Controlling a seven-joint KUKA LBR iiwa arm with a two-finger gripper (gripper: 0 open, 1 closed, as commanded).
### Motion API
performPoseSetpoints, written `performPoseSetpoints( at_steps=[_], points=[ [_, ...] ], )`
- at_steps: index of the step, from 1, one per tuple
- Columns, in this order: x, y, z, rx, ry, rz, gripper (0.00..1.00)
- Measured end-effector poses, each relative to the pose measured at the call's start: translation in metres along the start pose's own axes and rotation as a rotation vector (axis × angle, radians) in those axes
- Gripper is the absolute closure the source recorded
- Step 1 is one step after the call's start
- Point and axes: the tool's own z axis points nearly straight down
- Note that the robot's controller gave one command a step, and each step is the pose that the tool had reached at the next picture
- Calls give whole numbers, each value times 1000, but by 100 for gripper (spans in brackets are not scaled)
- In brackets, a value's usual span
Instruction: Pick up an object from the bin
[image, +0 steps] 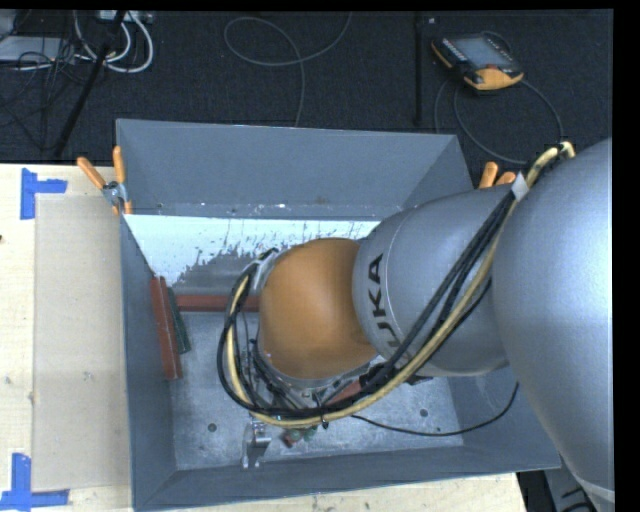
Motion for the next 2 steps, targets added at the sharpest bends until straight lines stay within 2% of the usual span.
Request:
performPoseSetpoints(
  at_steps=[1, 2],
  points=[
    [-2, -1, -3, -2, -7, 3, 0],
    [-9, 6, 66, -6, -21, -87, 100]
  ],
)
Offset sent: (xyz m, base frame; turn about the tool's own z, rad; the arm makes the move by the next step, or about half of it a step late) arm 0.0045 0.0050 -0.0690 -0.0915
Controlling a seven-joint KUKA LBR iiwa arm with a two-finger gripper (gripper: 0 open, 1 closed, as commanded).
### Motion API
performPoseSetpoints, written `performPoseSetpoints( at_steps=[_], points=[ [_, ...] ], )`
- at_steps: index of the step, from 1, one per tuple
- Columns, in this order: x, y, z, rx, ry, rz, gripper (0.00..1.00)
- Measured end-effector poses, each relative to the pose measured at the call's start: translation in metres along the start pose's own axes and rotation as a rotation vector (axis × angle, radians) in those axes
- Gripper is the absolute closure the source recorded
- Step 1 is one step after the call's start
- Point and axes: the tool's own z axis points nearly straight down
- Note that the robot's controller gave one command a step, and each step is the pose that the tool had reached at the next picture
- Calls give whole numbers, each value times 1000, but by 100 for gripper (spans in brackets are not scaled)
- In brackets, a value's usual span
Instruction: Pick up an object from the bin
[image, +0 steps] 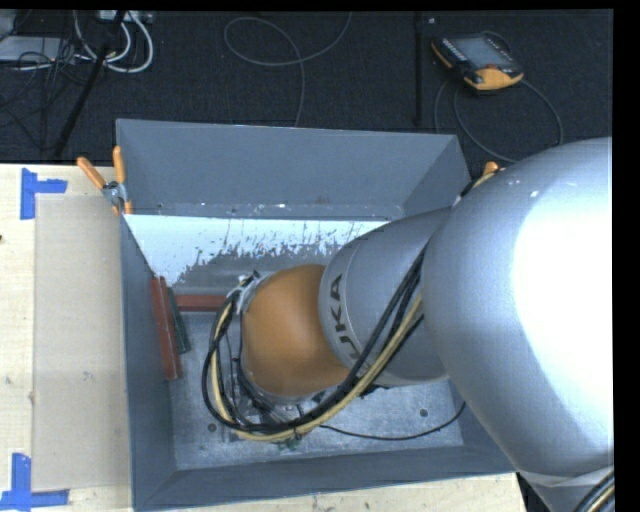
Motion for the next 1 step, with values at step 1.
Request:
performPoseSetpoints(
  at_steps=[1],
  points=[
    [0, 0, 0, 0, 0, 0, 100]
  ],
)
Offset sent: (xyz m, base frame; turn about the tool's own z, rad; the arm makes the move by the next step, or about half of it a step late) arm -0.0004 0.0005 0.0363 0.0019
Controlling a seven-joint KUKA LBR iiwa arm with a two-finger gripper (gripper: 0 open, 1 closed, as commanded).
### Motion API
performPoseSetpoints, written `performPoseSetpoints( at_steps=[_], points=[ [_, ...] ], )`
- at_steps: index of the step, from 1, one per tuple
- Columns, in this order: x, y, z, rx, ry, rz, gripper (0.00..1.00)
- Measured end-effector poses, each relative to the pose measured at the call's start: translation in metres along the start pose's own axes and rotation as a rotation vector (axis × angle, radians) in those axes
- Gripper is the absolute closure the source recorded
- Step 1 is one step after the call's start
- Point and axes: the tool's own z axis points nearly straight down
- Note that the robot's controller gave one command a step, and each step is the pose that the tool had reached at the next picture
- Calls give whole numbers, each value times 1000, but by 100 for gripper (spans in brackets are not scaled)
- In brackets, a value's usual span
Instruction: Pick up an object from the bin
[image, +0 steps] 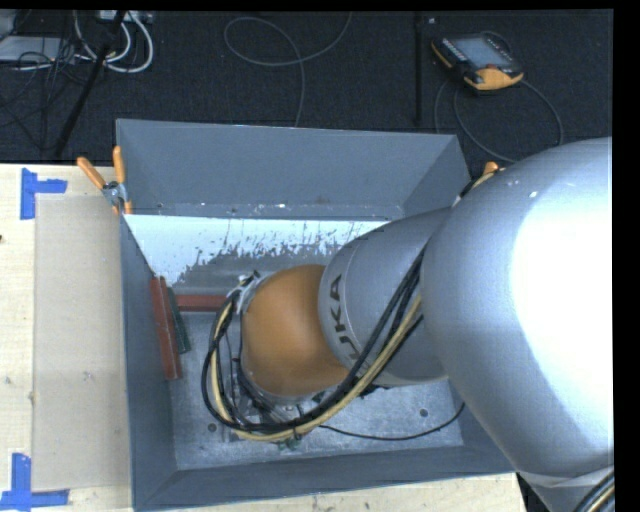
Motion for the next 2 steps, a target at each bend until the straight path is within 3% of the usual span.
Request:
performPoseSetpoints(
  at_steps=[1, 2],
  points=[
    [1, 0, -28, 4, 13, 5, 100],
    [-5, -4, -43, 3, 10, 40, 100]
  ],
)
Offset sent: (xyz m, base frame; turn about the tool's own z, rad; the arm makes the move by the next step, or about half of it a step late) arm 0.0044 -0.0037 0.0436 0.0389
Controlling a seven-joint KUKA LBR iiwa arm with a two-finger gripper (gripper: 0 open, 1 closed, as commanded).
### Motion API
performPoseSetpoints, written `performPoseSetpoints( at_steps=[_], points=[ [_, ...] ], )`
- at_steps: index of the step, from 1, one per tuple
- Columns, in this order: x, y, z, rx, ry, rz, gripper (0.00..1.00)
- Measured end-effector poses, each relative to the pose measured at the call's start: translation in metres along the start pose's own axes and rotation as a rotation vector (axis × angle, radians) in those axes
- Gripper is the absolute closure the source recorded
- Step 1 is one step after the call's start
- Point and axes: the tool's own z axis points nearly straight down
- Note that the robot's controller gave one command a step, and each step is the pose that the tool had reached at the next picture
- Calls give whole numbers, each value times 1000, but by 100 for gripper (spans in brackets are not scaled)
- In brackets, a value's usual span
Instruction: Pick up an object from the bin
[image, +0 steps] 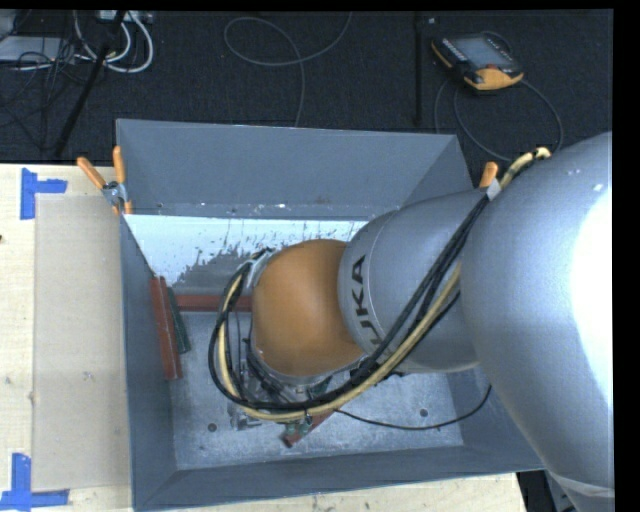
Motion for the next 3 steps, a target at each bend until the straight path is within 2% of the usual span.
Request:
performPoseSetpoints(
  at_steps=[1, 2, 3],
  points=[
    [-2, 14, -1, 2, 2, -138, 100],
    [2, 42, 7, 0, 1, -270, 100],
    [-5, 48, -1, 0, 2, -319, 100]
  ],
)
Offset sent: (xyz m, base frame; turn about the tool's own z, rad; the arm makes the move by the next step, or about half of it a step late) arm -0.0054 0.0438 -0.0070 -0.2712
